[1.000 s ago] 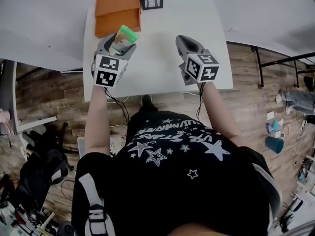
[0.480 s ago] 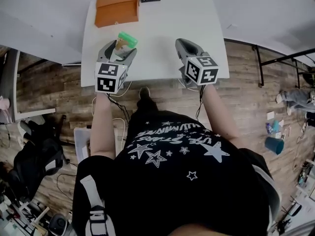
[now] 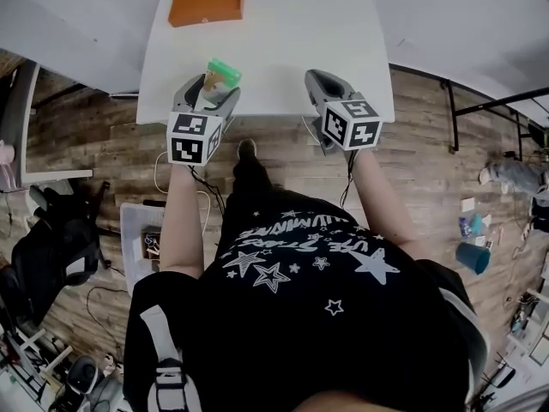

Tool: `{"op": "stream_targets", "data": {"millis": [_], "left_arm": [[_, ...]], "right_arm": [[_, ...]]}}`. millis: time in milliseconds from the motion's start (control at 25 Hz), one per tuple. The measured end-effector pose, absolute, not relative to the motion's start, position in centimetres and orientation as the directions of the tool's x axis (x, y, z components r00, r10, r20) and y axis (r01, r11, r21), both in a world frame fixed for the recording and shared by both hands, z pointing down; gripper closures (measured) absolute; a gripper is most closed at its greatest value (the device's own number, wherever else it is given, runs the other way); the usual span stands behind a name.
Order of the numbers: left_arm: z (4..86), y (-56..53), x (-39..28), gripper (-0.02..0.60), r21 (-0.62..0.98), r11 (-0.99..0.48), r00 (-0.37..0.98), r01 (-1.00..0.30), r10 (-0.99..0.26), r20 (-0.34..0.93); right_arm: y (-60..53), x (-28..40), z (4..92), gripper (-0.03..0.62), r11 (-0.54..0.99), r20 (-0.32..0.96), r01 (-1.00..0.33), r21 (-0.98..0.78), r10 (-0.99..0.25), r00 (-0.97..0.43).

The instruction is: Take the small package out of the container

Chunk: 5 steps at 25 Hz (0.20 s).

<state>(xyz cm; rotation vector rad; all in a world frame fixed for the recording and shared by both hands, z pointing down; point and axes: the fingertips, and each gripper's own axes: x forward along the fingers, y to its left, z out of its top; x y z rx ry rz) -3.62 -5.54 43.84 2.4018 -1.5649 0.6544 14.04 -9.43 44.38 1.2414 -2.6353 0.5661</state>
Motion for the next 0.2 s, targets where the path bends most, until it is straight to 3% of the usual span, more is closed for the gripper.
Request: {"op": "stream_targets", "data": {"millis": [200], "left_arm": [[44.4, -3.9, -2.0, 0.225, -0.043, -0.409, 0.343, -0.912, -0.815, 0.467]], "right_arm": [[-8.2, 15.2, 44.9, 0.542, 0.59, 0.319, -0.763, -0.263, -0.693, -0.646]]}}
